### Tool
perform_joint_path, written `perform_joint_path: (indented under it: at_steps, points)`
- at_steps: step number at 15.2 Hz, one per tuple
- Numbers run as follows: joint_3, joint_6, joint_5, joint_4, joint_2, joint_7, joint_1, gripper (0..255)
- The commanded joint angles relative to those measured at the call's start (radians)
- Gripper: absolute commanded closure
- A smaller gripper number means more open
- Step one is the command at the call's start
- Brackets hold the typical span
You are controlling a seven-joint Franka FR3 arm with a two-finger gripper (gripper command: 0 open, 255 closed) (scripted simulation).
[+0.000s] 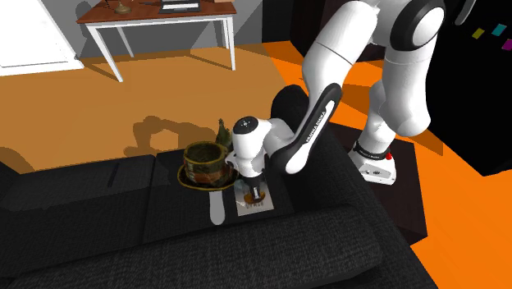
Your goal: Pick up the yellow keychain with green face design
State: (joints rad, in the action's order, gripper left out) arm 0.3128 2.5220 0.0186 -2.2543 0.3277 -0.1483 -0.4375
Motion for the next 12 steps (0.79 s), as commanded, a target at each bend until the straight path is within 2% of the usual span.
perform_joint_path:
  at_steps: [1, 12]
  points:
    - [0.006, -0.026, -0.01, 0.002, -0.025, 0.005, 0.004, 255]
    - [0.024, -0.136, -0.052, 0.015, -0.126, 0.027, 0.019, 255]
